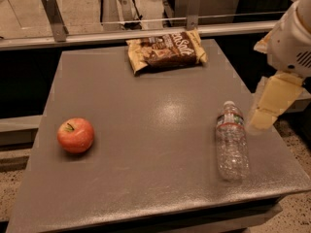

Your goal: Move water bottle near brown chip bag

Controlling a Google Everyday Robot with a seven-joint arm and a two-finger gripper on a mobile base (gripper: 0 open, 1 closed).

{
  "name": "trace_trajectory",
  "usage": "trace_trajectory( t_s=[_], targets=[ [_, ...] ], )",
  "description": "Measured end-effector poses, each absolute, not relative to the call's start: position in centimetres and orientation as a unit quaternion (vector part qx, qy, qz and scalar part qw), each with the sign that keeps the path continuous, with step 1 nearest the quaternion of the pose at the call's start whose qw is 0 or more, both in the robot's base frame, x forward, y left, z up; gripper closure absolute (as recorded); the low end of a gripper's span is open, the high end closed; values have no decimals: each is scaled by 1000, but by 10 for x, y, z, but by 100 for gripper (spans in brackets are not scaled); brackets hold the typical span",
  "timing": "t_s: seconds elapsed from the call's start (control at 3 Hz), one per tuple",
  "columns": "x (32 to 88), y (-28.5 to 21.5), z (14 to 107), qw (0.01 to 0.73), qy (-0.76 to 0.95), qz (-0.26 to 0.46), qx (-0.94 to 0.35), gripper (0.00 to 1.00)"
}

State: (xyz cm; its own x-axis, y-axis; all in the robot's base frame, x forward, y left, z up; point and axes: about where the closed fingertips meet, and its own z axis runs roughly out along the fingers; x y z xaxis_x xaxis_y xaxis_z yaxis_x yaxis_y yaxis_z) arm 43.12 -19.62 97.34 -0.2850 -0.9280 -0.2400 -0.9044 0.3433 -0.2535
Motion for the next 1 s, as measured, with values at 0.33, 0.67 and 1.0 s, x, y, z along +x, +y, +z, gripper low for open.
trace_trajectory(
  t_s=[0.33,0.67,1.0],
  targets=[
    [427,-177,957,169,833,-33,-526,0],
    [428,-156,933,152,859,-44,-487,0],
    [434,-161,904,131,892,-66,-428,0]
  ],
)
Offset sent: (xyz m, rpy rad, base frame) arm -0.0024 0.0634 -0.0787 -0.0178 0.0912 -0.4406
